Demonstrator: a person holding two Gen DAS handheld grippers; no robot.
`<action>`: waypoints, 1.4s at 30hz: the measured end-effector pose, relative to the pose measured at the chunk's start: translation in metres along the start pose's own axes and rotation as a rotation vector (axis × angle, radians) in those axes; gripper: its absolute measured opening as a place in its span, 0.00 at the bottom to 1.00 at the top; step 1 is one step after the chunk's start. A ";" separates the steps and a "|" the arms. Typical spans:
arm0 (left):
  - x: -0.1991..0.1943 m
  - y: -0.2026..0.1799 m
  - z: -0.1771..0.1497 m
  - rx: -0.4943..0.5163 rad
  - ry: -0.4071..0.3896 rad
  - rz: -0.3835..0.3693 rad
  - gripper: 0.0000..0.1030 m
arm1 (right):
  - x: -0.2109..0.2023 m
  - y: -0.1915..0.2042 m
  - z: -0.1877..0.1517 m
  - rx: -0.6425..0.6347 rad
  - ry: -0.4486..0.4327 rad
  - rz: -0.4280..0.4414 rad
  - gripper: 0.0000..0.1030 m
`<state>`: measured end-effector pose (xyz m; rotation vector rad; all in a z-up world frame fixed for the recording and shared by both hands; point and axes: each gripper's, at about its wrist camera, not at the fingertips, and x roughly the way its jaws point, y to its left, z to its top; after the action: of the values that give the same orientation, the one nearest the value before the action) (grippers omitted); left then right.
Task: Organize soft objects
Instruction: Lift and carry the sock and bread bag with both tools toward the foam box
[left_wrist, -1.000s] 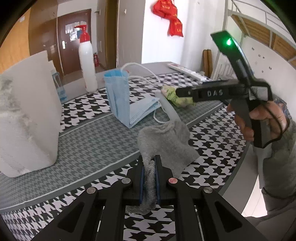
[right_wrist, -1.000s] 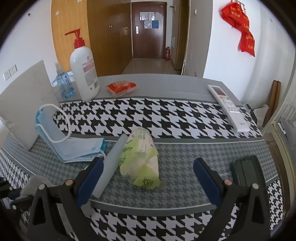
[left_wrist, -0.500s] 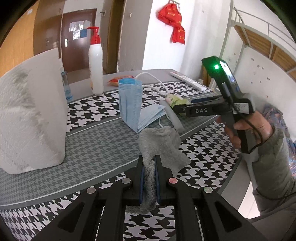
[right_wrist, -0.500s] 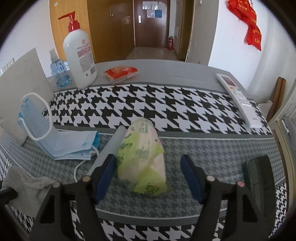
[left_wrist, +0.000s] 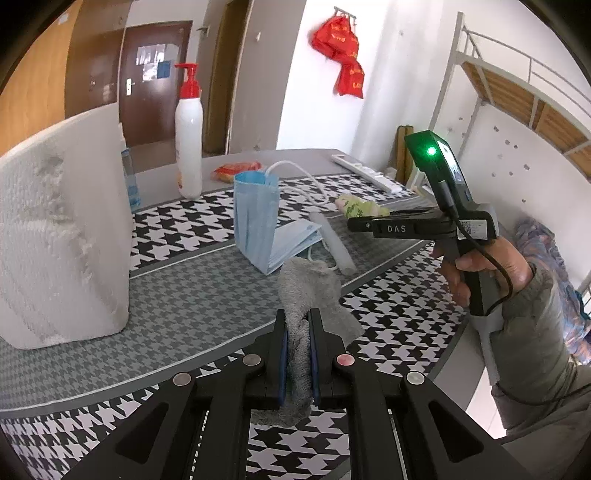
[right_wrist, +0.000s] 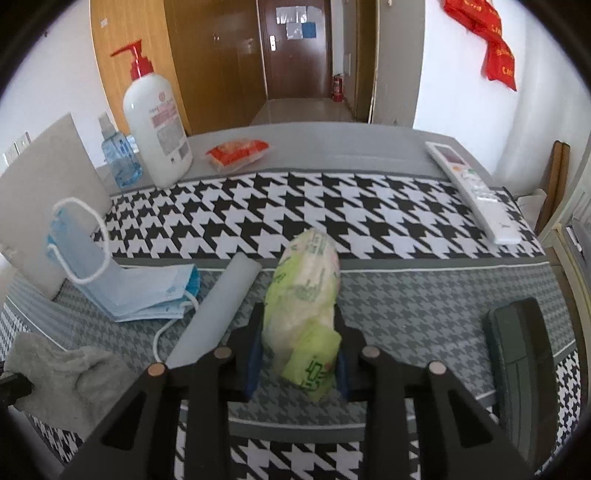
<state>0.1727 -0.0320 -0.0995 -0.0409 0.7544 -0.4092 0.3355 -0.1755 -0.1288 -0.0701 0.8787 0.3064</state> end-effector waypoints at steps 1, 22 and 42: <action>-0.002 0.000 0.001 0.001 -0.006 -0.001 0.10 | -0.007 0.001 -0.001 0.003 -0.014 0.001 0.35; -0.057 -0.003 0.020 0.023 -0.174 0.066 0.10 | -0.129 0.069 -0.032 -0.044 -0.267 0.070 0.35; -0.088 0.008 0.040 0.041 -0.307 0.186 0.10 | -0.157 0.096 -0.031 -0.071 -0.358 0.120 0.35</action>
<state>0.1449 0.0042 -0.0144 0.0053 0.4424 -0.2339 0.1907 -0.1267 -0.0225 -0.0269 0.5178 0.4474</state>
